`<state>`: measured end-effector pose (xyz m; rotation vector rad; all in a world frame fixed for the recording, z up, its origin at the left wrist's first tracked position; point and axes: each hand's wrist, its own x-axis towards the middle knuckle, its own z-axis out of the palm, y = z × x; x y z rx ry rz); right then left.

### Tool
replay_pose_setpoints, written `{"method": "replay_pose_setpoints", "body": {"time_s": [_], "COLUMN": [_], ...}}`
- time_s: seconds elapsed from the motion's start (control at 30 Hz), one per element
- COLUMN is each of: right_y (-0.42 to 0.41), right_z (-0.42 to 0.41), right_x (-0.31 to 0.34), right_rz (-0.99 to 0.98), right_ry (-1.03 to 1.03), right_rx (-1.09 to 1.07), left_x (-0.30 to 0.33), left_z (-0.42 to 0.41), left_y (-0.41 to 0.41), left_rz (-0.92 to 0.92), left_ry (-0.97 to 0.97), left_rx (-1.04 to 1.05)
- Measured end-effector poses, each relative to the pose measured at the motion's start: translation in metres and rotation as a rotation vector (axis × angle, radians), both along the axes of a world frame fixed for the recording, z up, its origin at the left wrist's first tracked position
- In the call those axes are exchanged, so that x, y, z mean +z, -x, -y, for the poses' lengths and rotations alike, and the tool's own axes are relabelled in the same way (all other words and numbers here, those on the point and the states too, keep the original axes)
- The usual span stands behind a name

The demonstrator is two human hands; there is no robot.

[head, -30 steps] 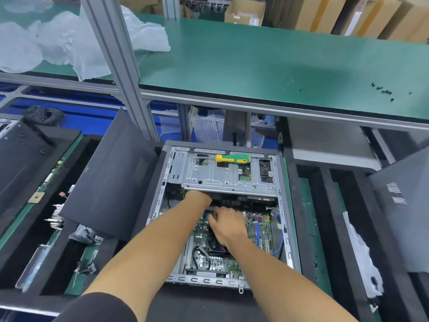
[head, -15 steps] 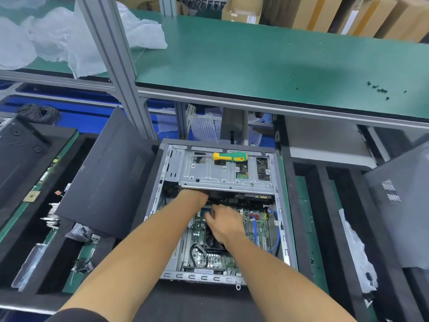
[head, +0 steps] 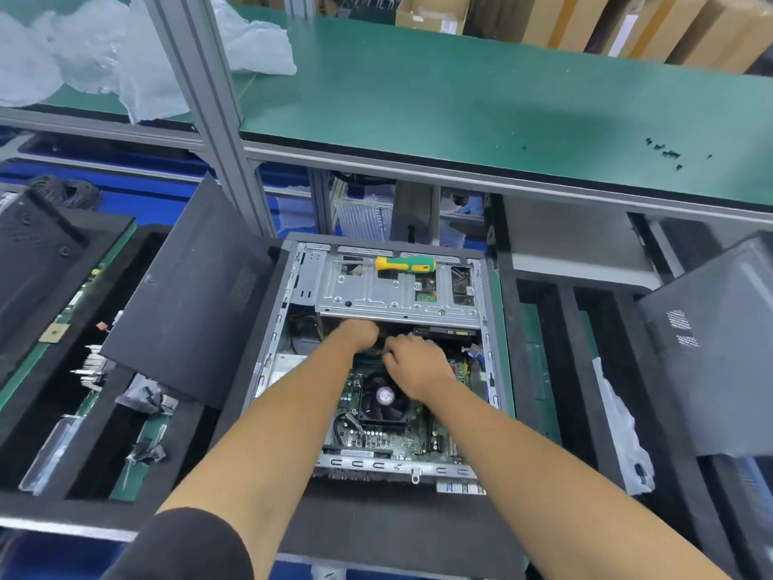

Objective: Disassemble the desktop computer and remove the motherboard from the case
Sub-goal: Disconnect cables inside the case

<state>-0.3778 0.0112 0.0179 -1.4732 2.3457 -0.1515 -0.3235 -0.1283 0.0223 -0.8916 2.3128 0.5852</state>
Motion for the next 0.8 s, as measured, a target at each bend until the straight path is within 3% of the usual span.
{"method": "replay_pose_setpoints", "body": {"time_s": [0.17, 0.37, 0.43, 0.53, 0.63, 0.8], "right_y": [0.027, 0.059, 0.066, 0.075, 0.081, 0.088], "right_z": [-0.011, -0.019, -0.019, -0.019, -0.016, 0.005], "right_x": [0.032, 0.065, 0.068, 0.065, 0.064, 0.074], "right_rz": [-0.07, -0.081, -0.117, -0.139, -0.032, 0.289], "right_ry": [-0.144, 0.151, 0.181, 0.185, 0.216, 0.228], "right_rx": [0.147, 0.024, 0.021, 0.065, -0.002, -0.318], "left_x": [-0.005, -0.017, -0.019, -0.016, -0.021, -0.026], "left_z": [-0.028, -0.049, -0.051, -0.05, -0.051, -0.069], "left_y": [0.01, 0.012, 0.013, 0.017, 0.017, 0.024], "left_rz": [-0.078, -0.046, -0.032, -0.13, -0.218, -0.315], "left_ry": [-0.052, 0.2, 0.304, 0.299, 0.211, 0.103], "left_rx": [-0.088, -0.139, -0.147, -0.103, -0.135, -0.329]}}
